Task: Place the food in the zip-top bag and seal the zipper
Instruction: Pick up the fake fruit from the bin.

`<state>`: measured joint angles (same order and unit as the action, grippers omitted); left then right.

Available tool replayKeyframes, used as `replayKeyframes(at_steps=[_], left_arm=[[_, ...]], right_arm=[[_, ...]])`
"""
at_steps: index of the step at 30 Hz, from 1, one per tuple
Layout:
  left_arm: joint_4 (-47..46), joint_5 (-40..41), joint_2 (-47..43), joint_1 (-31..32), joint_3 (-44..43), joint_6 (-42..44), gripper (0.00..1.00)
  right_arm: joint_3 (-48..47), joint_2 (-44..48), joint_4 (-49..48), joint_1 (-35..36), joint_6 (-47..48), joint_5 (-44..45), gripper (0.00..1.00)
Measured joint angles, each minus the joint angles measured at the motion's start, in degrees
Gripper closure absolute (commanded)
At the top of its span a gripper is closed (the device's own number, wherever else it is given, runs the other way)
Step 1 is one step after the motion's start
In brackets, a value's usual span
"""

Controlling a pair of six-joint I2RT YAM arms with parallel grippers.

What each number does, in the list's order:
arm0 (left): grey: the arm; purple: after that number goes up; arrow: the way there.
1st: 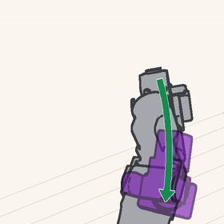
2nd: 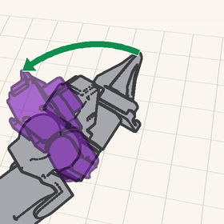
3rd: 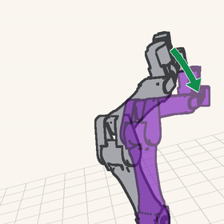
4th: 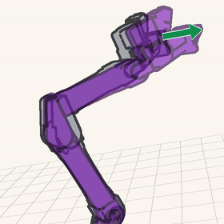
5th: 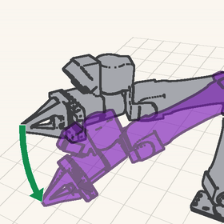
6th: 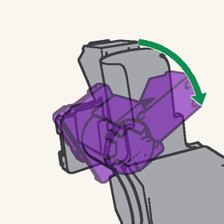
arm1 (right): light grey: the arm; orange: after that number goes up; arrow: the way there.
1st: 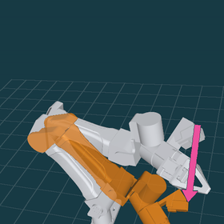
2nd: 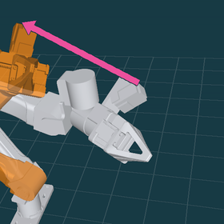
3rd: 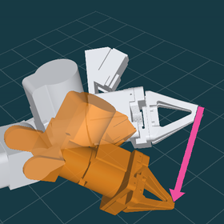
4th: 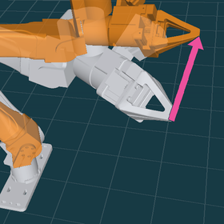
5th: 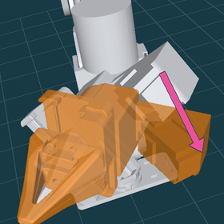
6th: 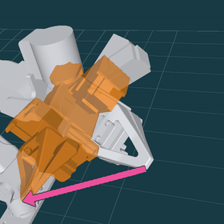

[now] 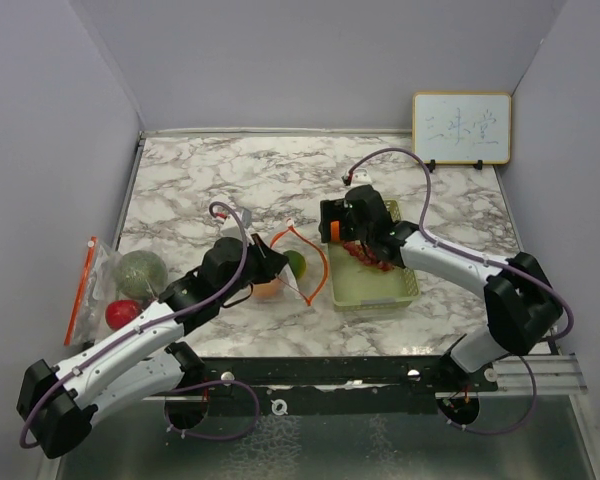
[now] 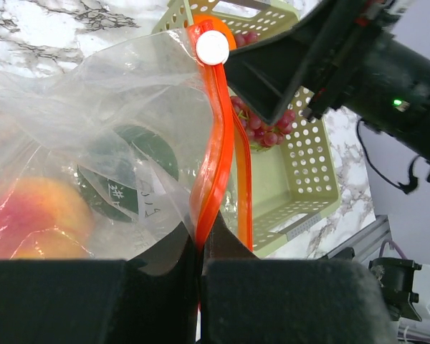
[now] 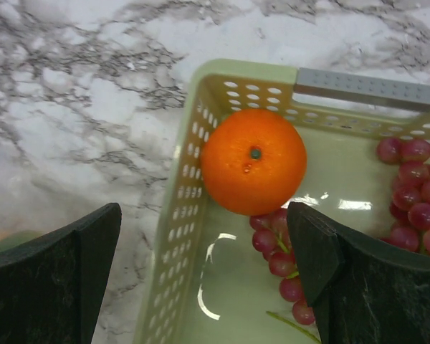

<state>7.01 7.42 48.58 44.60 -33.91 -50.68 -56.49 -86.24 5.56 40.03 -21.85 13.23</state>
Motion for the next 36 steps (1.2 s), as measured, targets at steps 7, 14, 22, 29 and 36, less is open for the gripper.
replayKeyframes(at_steps=[7,14,22,29,36], left_arm=[[1.68,1.09,-1.92,-0.02,0.46,0.28,1.0],[2.03,1.25,-2.05,-0.02,0.66,0.98,1.0],[2.12,1.25,-2.01,-0.28,0.68,1.51,1.0],[2.14,1.25,-1.9,-0.39,0.68,1.53,1.0],[2.56,1.25,-1.86,-0.68,0.68,1.53,1.0]], right_arm=[[0.0,-3.8,-0.98,-2.38,-1.53,1.68,0.0],[-0.02,-7.02,-3.78,-4.48,-3.65,1.9,0.07],[0.44,-12.11,-5.68,-6.43,-5.14,1.86,0.12],[-0.15,-17.49,-7.45,-6.99,-4.98,0.52,0.45],[3.34,-11.23,-8.15,-6.99,-3.37,-0.92,0.51]])
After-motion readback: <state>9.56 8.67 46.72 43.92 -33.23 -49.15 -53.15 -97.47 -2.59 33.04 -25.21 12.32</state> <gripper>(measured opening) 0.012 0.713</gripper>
